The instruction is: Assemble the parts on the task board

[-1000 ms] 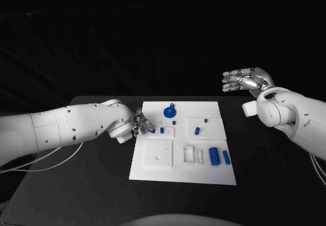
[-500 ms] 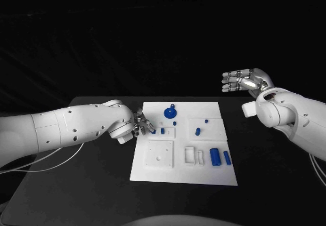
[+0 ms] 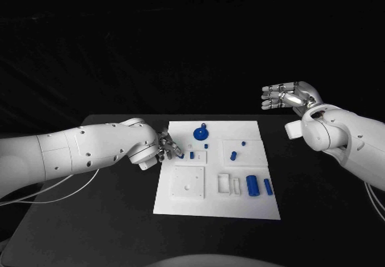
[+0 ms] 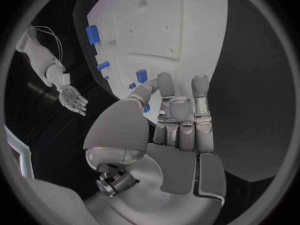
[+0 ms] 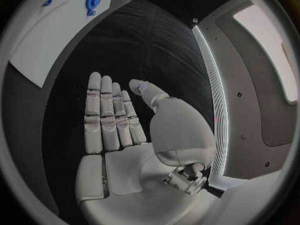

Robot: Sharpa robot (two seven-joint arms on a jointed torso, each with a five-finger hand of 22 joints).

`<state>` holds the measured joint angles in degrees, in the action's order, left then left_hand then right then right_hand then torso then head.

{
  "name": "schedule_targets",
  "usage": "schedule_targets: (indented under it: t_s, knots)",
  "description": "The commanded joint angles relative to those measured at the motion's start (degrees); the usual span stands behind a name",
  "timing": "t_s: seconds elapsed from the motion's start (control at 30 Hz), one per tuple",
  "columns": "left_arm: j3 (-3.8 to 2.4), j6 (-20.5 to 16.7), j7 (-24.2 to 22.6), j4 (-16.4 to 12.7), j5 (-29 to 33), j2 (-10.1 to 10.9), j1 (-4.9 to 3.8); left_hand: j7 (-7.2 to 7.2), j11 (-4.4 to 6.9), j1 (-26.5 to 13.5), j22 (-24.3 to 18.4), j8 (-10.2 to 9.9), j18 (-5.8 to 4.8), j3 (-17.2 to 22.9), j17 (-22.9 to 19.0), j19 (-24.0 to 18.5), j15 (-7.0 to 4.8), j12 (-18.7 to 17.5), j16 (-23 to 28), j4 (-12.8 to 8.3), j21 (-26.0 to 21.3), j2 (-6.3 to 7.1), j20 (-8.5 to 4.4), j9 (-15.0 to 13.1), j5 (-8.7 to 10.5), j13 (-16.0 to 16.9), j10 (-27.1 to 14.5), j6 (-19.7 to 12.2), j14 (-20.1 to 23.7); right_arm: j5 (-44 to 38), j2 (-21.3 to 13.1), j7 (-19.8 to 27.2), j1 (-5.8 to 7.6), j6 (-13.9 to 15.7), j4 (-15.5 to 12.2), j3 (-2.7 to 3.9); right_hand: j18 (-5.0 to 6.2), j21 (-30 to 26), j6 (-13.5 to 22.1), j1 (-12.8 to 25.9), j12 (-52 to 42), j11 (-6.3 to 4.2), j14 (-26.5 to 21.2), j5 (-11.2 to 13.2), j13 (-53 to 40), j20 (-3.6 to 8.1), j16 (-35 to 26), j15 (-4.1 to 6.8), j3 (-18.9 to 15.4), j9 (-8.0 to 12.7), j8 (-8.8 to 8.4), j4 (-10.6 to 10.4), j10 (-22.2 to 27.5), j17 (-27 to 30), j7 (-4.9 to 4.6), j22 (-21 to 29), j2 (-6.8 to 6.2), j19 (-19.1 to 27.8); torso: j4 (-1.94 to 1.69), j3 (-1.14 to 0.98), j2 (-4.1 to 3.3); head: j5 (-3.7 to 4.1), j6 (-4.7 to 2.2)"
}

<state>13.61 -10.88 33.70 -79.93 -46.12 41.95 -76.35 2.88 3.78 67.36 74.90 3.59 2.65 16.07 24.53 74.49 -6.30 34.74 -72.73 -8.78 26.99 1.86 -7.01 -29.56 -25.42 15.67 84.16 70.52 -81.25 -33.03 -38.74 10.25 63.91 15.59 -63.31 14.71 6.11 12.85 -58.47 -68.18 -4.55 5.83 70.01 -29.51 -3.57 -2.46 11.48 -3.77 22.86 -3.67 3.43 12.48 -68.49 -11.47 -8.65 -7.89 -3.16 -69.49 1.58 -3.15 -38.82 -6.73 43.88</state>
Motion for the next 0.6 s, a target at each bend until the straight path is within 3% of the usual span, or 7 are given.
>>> schedule_targets:
  t_s: [0.03, 0.17, 0.53, 0.6]
  knots:
    - [0.22, 1.39, -0.73, -0.30, 0.24, -0.61, 0.42, -4.09, 0.47, 0.64, 0.95, 0.15, -0.24, -0.01, -0.03, 0.25, -0.16, 0.36, -0.32, 0.48, -0.33, 0.04, 0.28, -0.02, 0.58, 0.11, 2.72, 7.87, 0.03, -0.26, 0.02, 0.49, -0.05, -0.89, -0.04, 0.02, 1.11, 0.60, 0.09, -0.09, 0.38, 0.17, -0.25, 0.04, 0.08, -0.01, -0.23, 0.04, 0.55, 0.01, 0.12, 0.10, 0.18, 0.09, -0.29, -0.28, 0.48, 0.62, 0.03, -0.01, 0.00, 0.09, 0.04]
    - [0.22, 1.43, -0.80, -0.28, 0.24, -0.71, 0.42, -4.16, 0.48, 0.73, 0.97, 0.15, -0.26, -0.29, -0.01, 0.27, -0.15, 0.57, -0.49, 0.82, -0.33, -0.09, 0.31, -0.07, 1.86, 0.26, 2.71, 8.02, 0.05, -0.26, 0.04, 0.48, -0.10, -0.89, -0.01, 0.02, 1.11, 0.70, 0.08, -0.11, 0.38, 0.17, -0.26, 0.04, 0.09, 0.00, -0.24, 0.04, 0.66, 0.01, 0.12, 0.17, 0.17, 0.09, -0.30, -0.37, 0.49, 0.69, 0.03, -0.04, -0.02, 0.25, 0.02]
    - [0.22, 1.60, -1.12, -0.19, 0.23, -0.99, 0.42, -4.37, 0.54, 1.00, 0.98, 0.16, -0.38, -1.12, -0.04, 0.25, -0.17, 0.71, -0.81, 1.72, -0.39, -0.30, 0.28, -0.46, 3.13, 0.48, 2.70, 8.56, 0.11, -0.26, 0.00, 0.47, -0.25, -0.94, -0.01, 0.02, 1.10, 1.15, 0.06, -0.11, 0.38, 0.17, -0.25, 0.06, 0.09, 0.02, -0.24, 0.06, 1.03, 0.01, 0.12, 0.38, 0.16, 0.11, -0.30, -0.78, 0.51, 1.02, 0.03, -0.04, 0.02, 0.35, 0.13]
    - [0.21, 1.62, -1.23, -0.17, 0.23, -1.04, 0.42, -4.45, 0.57, 1.00, 0.97, 0.16, -0.44, -1.44, 0.02, 0.26, -0.17, 0.78, -0.89, 2.02, -0.40, -0.41, 0.27, -0.58, 4.99, 0.53, 2.70, 8.64, 0.09, -0.26, -0.02, 0.47, -0.27, -0.94, 0.00, 0.02, 1.10, 1.33, 0.05, -0.09, 0.37, 0.18, -0.26, 0.01, 0.08, 0.03, -0.24, 0.06, 1.14, 0.01, 0.12, 0.45, 0.15, 0.11, -0.31, -0.94, 0.51, 1.14, 0.00, -0.02, 0.01, 0.47, 0.03]
